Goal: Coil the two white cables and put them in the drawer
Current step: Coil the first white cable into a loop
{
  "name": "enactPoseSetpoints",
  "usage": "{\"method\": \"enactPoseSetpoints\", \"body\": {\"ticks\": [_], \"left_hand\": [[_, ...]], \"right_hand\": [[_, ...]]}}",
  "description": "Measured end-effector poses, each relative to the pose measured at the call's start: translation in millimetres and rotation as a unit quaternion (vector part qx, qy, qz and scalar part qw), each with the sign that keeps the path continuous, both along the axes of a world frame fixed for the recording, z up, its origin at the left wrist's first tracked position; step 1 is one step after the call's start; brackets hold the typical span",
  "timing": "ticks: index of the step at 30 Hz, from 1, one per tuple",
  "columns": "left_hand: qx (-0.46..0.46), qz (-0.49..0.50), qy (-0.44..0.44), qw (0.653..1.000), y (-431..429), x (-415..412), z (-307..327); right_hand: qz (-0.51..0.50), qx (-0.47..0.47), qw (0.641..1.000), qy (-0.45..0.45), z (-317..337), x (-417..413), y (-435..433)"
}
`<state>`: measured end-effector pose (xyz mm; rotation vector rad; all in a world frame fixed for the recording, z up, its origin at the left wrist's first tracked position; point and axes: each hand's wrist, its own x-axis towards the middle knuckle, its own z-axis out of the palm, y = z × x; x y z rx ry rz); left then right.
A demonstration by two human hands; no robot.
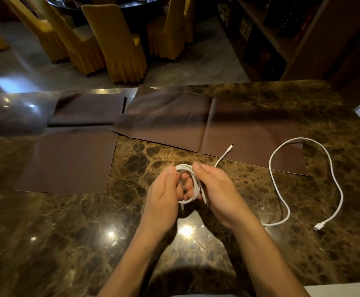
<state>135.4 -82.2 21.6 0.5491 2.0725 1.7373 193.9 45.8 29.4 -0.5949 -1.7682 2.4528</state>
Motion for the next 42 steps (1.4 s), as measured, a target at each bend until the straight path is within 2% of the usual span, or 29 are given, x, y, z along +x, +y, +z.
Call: {"method": "enactPoseSetpoints", "body": {"ticks": [3, 9, 14, 17, 19, 22, 25, 31, 33, 42], "left_hand": [[-0.016, 0.047, 0.025, 0.998, -4.6, -5.8, -0.5], [-0.064, 0.073, 0.039, 0.995, -7.2, -6.4, -3.6], [-0.071, 0.051, 0.04, 0.995, -5.7, -5.2, -6.9], [-0.061, 0.027, 0.037, 0.997, -4.1, -3.4, -5.7], [-0.068, 0.024, 0.041, 0.997, -3.5, -0.7, -5.0], [-0.068, 0.028, 0.04, 0.996, -2.7, 3.2, -2.4], [-0.079, 0.028, 0.051, 0.995, -3.0, 6.0, -2.4], [-0.08, -0.007, 0.06, 0.995, -4.2, 9.2, -2.3], [-0.073, -0.024, 0.054, 0.996, -3.6, 11.0, -1.2], [-0.059, -0.056, 0.082, 0.993, -0.1, 16.3, -1.5]], "right_hand": [[-0.001, 0.124, 0.992, -0.002, -3.4, 9.6, 4.6], [0.024, 0.24, 0.97, 0.001, 5.2, 31.9, 9.1], [0.052, 0.157, 0.985, 0.04, 14.2, 27.7, 9.3], [0.007, 0.151, 0.987, 0.058, 15.2, 19.4, 0.7], [-0.043, 0.244, 0.968, 0.045, 11.3, 13.7, -6.5], [-0.083, 0.428, 0.899, 0.039, 2.7, 10.8, -15.3], [-0.102, 0.508, 0.855, 0.034, 2.9, 12.1, -21.6], [-0.155, 0.529, 0.834, 0.016, -4.1, 14.1, -19.2], [-0.158, 0.514, 0.843, 0.007, -7.2, 13.1, -13.2], [-0.042, 0.435, 0.899, 0.001, -26.6, 6.0, -7.6]]}}
